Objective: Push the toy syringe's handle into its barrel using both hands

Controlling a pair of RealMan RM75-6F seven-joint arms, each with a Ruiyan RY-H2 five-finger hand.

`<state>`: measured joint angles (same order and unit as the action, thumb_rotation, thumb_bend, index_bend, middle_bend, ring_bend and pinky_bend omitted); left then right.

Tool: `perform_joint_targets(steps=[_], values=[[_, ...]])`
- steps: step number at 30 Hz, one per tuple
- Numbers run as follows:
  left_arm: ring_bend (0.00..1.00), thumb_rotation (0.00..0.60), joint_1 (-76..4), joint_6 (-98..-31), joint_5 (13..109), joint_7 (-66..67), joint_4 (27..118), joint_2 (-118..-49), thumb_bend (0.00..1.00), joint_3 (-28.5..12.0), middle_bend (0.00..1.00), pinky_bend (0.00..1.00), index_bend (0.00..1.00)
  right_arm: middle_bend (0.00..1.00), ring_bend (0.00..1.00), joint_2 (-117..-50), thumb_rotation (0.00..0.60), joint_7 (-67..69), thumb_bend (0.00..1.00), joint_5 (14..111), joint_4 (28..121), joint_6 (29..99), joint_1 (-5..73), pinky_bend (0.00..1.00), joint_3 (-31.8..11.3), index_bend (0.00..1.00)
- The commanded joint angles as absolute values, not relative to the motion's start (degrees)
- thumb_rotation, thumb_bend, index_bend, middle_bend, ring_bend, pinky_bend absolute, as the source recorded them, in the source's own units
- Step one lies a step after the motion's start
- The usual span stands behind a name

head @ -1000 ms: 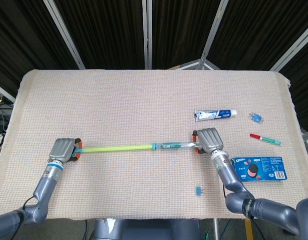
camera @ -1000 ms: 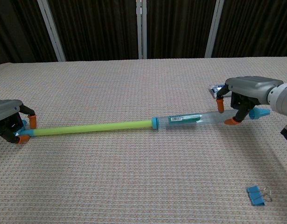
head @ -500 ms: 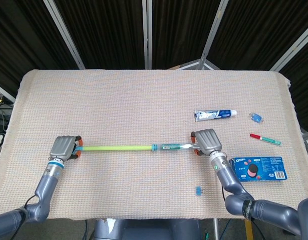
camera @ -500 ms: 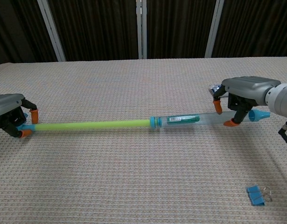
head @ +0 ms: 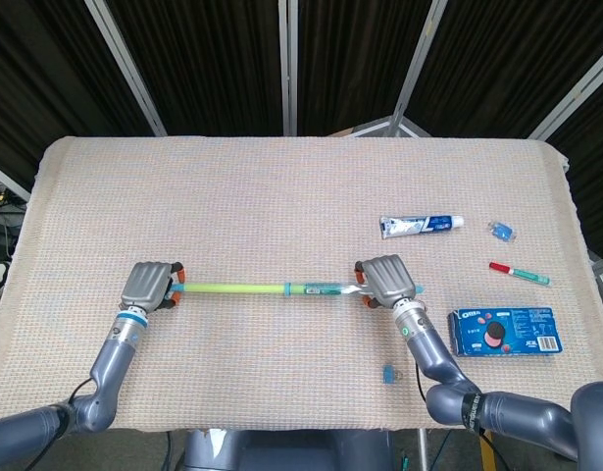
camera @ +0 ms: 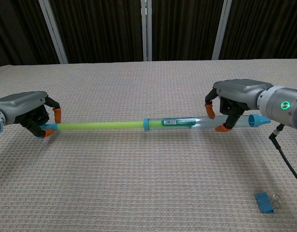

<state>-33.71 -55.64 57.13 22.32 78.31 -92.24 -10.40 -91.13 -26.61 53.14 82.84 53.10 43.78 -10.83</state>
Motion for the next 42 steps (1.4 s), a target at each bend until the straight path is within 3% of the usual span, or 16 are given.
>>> perform_joint_targets(steps=[1, 26, 30, 32, 34, 37, 42], values=[[0.84, 0.600, -34.6, -55.7, 56.4, 23.5, 79.2, -92.9, 0.45, -10.8, 0.90, 1.00, 0.69, 1.00, 1.00, -91.6, 0.600, -26.8, 0.44, 52.9, 83.0, 53.2, 44.1, 1.00, -11.0, 0.66], [0.83, 0.600, -38.8, -57.1, 52.5, 27.7, 82.1, -96.6, 0.45, -11.4, 0.90, 1.00, 0.69, 1.00, 1.00, -96.0, 0.600, -29.5, 0.43, 51.0, 82.5, 54.2, 47.4, 1.00, -11.7, 0.66], [0.84, 0.600, -38.9, -56.9, 52.4, 27.3, 81.9, -96.4, 0.43, -11.1, 0.90, 1.00, 0.58, 1.00, 1.00, -95.9, 0.600, -29.1, 0.42, 50.9, 82.4, 54.2, 47.4, 1.00, -11.7, 0.64], [0.83, 0.600, -38.8, -56.5, 52.3, 26.7, 82.1, -96.0, 0.38, -10.9, 0.90, 1.00, 0.38, 1.00, 1.00, -95.7, 0.600, -28.5, 0.35, 51.1, 82.4, 53.9, 47.2, 1.00, -11.5, 0.55], [0.83, 0.600, -38.6, -56.3, 52.3, 26.3, 82.2, -95.5, 0.34, -10.8, 0.89, 1.00, 0.23, 1.00, 1.00, -95.2, 0.600, -27.6, 0.13, 51.6, 82.7, 53.8, 46.9, 1.00, -11.4, 0.29], [0.83, 0.600, -38.3, -56.5, 52.2, 25.9, 82.7, -94.4, 0.22, -10.5, 0.88, 1.00, 0.01, 1.00, 1.00, -93.9, 0.600, -26.9, 0.00, 52.8, 83.7, 54.1, 46.4, 1.00, -11.0, 0.03], [0.83, 0.600, -36.6, -58.4, 53.8, 23.6, 84.9, -90.8, 0.21, -10.4, 0.87, 1.00, 0.00, 1.00, 1.00, -89.6, 0.600, -24.8, 0.00, 55.7, 88.1, 56.2, 44.4, 1.00, -10.6, 0.00]])
